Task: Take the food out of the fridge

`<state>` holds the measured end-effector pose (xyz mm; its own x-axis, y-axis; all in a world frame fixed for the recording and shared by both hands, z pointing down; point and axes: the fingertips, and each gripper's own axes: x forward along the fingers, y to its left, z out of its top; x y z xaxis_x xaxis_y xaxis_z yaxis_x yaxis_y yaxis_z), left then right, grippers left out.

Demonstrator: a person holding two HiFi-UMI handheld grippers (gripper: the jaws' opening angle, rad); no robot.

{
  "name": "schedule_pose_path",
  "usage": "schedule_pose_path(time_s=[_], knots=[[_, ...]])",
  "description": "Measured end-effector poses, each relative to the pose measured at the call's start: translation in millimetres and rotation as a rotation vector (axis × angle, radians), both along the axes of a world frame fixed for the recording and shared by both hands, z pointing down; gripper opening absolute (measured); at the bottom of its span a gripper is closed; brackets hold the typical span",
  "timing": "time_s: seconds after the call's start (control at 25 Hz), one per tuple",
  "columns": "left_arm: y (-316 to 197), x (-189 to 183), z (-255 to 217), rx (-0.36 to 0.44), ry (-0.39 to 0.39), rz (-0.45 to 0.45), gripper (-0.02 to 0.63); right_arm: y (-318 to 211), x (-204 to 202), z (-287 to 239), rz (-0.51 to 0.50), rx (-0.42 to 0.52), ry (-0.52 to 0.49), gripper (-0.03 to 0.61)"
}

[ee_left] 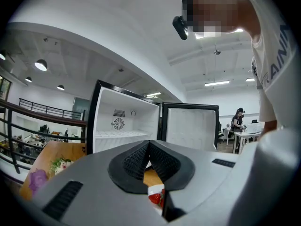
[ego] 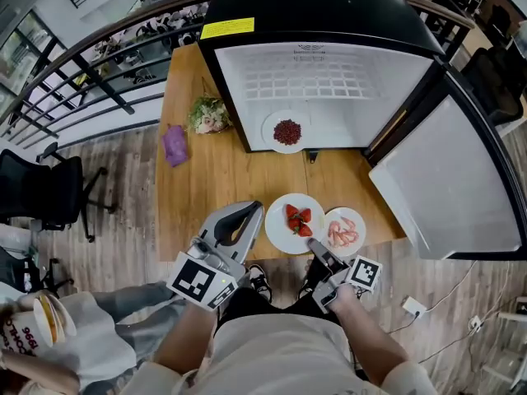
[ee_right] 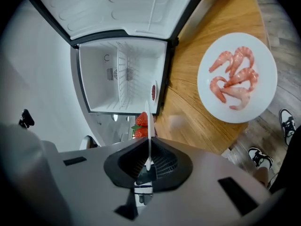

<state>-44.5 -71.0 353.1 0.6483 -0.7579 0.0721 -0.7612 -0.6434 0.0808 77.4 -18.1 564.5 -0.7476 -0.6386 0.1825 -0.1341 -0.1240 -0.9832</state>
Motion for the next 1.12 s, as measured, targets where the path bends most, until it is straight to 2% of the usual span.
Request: schedule_pose_path(time_s=[0.32,1.12], knots=[[1.9,-6.6,7.7,-0.023,-0.013,0.003,0.006,25.9,-11.9,42.4,-0.033,-0.069,0.029,0.033],[8.4,-2.9,31.5,-0.074,-0.024,0.040,0.006,39.0,-5.0,97.8,-0.008,-0.176,0.024,0.034]])
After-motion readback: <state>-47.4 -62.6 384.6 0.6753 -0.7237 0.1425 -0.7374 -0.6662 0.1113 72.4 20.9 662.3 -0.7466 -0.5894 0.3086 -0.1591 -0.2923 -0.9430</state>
